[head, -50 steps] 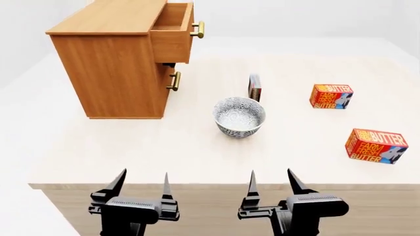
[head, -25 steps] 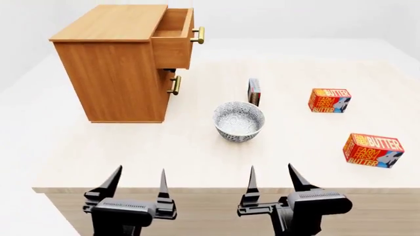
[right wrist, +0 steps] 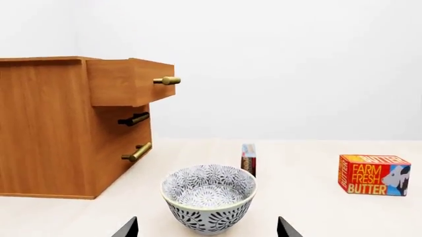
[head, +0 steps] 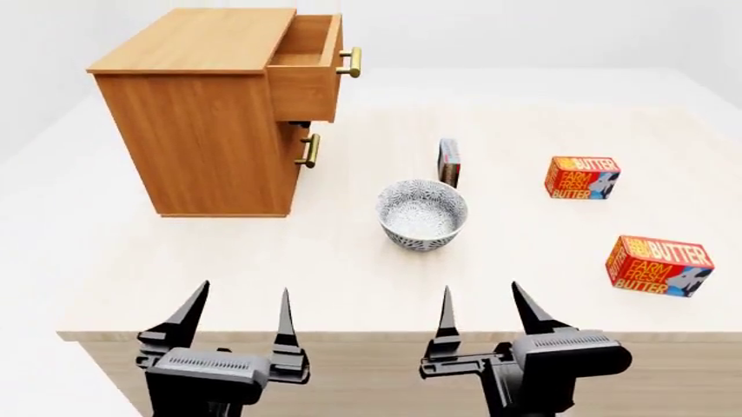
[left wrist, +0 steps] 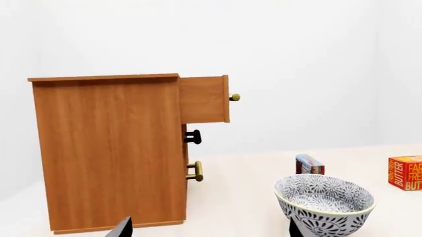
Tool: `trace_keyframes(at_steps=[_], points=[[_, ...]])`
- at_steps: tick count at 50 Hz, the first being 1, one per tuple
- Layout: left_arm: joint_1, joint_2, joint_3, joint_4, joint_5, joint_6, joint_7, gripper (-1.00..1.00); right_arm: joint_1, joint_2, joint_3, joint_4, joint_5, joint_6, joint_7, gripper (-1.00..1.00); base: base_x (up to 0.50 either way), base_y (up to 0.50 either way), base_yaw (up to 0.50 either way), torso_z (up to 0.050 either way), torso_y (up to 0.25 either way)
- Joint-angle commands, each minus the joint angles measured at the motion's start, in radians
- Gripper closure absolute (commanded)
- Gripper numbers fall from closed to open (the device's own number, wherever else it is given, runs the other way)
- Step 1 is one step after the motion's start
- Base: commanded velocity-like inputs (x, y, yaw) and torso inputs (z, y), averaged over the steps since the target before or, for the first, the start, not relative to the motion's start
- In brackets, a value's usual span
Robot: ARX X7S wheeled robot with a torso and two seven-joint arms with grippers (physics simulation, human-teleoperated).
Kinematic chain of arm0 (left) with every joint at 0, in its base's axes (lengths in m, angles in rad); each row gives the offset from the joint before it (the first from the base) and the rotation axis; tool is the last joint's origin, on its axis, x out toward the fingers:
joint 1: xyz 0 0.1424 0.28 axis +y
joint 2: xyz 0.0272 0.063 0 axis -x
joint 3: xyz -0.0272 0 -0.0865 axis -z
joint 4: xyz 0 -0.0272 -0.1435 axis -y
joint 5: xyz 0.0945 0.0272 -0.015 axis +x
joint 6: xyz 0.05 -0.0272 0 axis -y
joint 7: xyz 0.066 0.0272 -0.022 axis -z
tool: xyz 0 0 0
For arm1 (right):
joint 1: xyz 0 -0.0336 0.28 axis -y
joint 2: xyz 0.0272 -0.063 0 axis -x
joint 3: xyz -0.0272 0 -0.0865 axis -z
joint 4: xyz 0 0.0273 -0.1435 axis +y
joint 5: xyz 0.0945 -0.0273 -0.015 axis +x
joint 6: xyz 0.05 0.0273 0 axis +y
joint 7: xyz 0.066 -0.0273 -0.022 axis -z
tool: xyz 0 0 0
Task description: Put the chocolate pudding in the top drawer of the cabinet and close it.
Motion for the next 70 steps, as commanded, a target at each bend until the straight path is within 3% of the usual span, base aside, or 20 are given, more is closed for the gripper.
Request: trace_keyframes(at_steps=[1, 15, 33, 50, 70], points=[[-0.004, -0.014, 0.003, 0.047, -0.032, -0.035, 0.003, -1.00, 0.005, 0.016, -0.007, -0.051, -0.005, 0.036, 0.017, -1.00, 0.00, 0.00, 0.00, 0.006, 0.000], [-0.039, -0.045, 0.006, 0.119, 0.000, -0.091, -0.023, -1.00, 0.033, 0.046, -0.017, -0.118, -0.030, 0.077, 0.037, -1.00, 0.00, 0.00, 0.00, 0.000, 0.000], [-0.051, -0.067, -0.040, 0.287, -0.082, -0.143, -0.055, -1.00, 0.064, 0.067, -0.005, -0.219, -0.058, 0.114, 0.088, -1.00, 0.00, 0.00, 0.00, 0.000, 0.000], [-0.046, -0.077, -0.030, 0.300, -0.092, -0.113, -0.055, -1.00, 0.072, 0.080, -0.016, -0.237, -0.069, 0.108, 0.096, -1.00, 0.00, 0.00, 0.00, 0.026, 0.013], [-0.046, -0.082, -0.027, 0.284, -0.099, -0.094, -0.064, -1.00, 0.059, 0.091, -0.021, -0.249, -0.063, 0.091, 0.104, -1.00, 0.03, 0.00, 0.00, 0.000, 0.000]])
